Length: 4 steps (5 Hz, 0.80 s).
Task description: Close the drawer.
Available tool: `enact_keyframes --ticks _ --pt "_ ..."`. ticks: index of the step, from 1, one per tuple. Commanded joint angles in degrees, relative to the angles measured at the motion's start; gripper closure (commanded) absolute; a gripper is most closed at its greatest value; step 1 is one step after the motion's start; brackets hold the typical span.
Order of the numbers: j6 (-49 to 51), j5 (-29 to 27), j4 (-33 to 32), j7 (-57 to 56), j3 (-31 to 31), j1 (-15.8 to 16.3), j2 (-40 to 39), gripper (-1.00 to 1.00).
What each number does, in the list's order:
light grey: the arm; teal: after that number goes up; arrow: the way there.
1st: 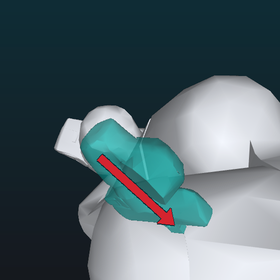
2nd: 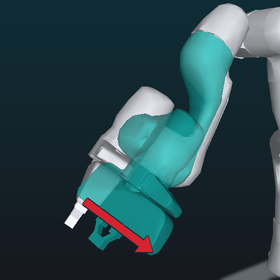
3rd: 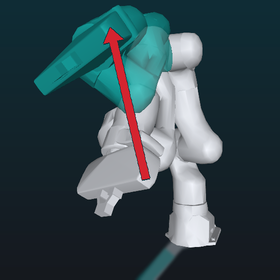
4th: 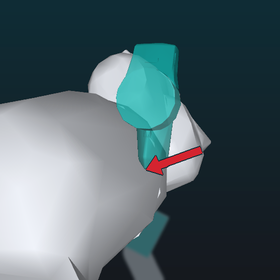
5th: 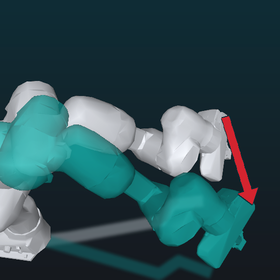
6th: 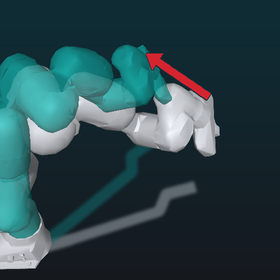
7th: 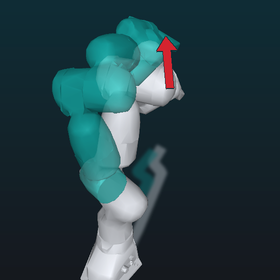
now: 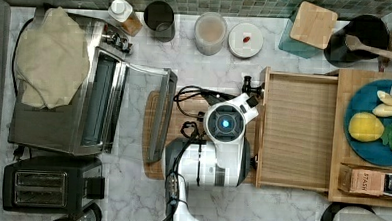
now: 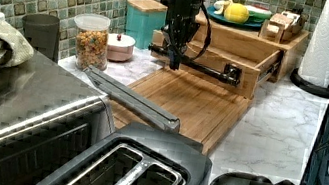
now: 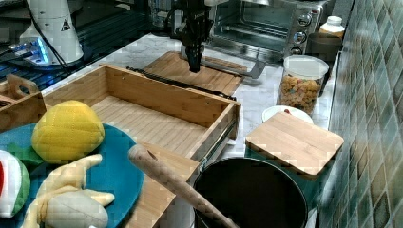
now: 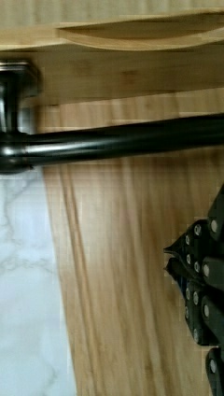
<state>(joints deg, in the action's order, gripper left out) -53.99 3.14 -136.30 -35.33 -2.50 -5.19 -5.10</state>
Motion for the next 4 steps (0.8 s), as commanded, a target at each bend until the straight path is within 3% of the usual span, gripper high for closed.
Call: enact_keyframes --ticks 1,2,3,4 --pt "-5.54 -0.47 0.14 -15.31 2.73 -4.88 -4.37 1.00" --pt "-3.81 -2.42 1.39 -21.76 3.12 -7.92 -5.20 1.00" --pt "-5.26 0.42 0.38 -21.79 5.87 -9.52 -3.45 1.00" --pt "-0.05 1.36 4.74 -26.51 8.44 -13.13 -3.40 1.00"
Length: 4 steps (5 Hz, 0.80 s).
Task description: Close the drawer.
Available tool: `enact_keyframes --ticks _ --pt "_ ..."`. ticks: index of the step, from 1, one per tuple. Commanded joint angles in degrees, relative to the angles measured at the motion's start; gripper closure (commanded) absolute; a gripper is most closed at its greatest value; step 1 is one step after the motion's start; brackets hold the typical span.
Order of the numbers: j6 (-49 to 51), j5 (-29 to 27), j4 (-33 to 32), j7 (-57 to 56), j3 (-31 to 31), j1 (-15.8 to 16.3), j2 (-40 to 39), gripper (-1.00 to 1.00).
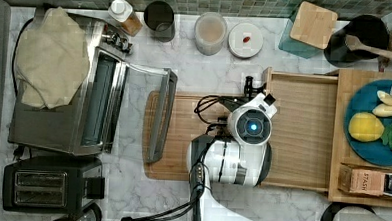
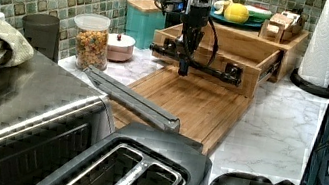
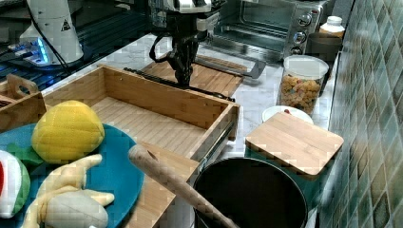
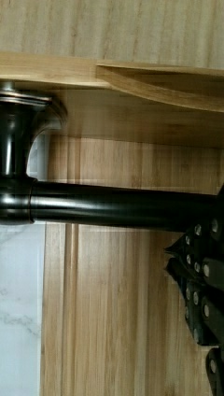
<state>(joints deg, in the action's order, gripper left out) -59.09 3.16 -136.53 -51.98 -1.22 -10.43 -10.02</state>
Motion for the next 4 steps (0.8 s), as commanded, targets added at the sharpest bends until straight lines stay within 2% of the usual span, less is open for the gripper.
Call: enact_keyframes --ticks 1,2,3,4 --pt "6.70 -0.20 9.55 -17.75 9.16 -12.18 -0.41 1.00" --pt "8.74 -3.87 14.99 -25.44 10.80 -15.33 -3.55 1.00" --pt "15.50 -6.02 22.50 -29.20 13.70 -17.39 -6.16 1.00" --pt "17.18 -5.11 25.85 -28.45 17.16 -17.13 -6.90 1.00"
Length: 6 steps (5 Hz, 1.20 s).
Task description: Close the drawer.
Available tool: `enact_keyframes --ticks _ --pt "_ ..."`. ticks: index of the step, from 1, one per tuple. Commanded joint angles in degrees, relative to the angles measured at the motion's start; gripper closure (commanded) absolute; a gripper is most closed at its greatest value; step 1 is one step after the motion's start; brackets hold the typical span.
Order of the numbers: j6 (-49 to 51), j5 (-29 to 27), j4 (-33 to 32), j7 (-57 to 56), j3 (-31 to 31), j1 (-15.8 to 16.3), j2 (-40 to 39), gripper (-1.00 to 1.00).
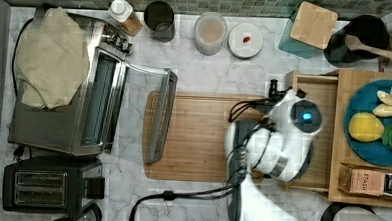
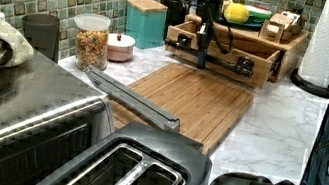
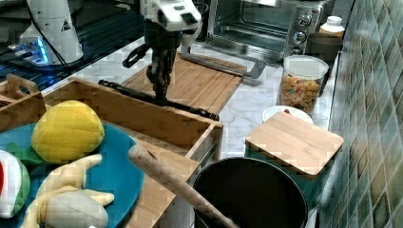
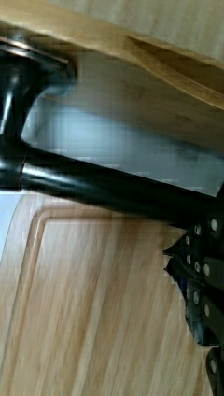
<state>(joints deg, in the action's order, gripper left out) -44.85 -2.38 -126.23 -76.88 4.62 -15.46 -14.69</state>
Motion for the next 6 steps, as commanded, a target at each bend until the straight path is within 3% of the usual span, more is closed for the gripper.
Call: enact_keyframes --ticks 1,3,6 --pt "0.06 1.63 16.61 -4.17 12.29 -13.82 -2.72 1.00" --pt "-4.48 7.02 14.32 -0.19 15.15 -12.78 -0.63 1.00" --pt "-1.78 6.30 12.99 1.29 15.57 -11.34 1.47 1.00"
